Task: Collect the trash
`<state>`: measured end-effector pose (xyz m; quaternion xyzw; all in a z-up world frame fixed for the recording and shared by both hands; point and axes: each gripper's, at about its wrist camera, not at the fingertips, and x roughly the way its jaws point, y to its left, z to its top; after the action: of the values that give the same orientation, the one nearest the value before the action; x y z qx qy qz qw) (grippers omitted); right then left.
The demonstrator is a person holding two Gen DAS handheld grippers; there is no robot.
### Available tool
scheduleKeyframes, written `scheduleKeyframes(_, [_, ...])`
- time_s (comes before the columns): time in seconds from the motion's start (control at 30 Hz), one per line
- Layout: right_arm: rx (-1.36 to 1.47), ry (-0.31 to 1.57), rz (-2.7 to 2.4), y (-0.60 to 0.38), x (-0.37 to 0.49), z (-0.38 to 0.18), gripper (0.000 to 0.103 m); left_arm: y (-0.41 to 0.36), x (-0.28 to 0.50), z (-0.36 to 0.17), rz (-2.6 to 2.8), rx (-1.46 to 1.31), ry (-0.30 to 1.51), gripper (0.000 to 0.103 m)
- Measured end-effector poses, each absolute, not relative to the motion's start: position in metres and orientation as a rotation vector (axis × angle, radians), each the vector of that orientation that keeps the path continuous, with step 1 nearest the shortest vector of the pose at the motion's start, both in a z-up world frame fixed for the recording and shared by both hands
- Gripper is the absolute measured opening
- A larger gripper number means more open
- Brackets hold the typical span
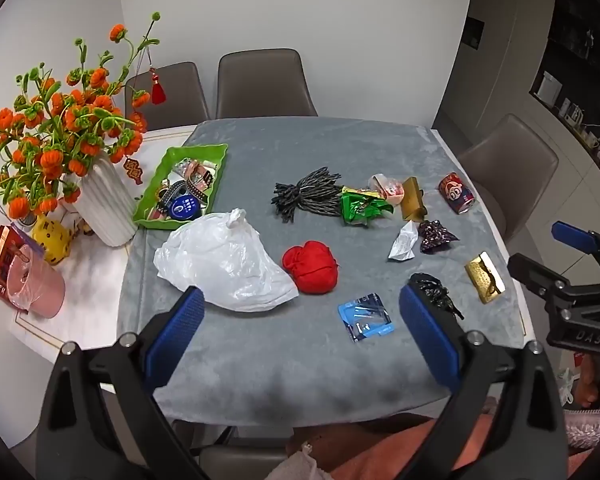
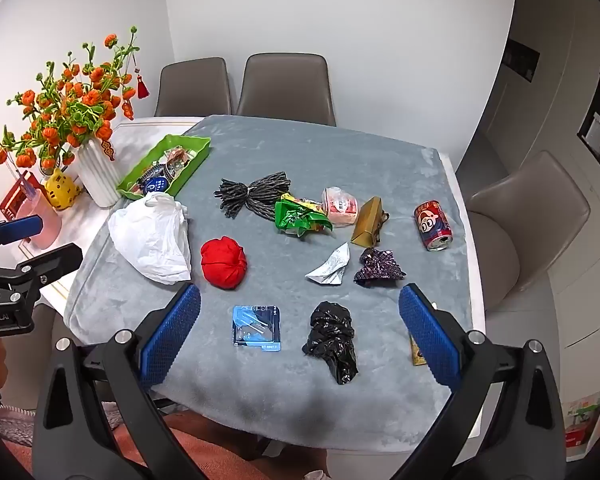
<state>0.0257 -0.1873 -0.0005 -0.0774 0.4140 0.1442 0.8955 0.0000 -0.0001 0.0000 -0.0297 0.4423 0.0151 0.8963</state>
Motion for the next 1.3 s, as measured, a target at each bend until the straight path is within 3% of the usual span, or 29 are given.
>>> scheduleKeyframes(1.3, [-0.167, 0.821, 0.273, -0.204, 0.019, 0.028, 0.096, -0.009, -0.004, 0.017, 0.051, -0.007, 0.896, 0.097])
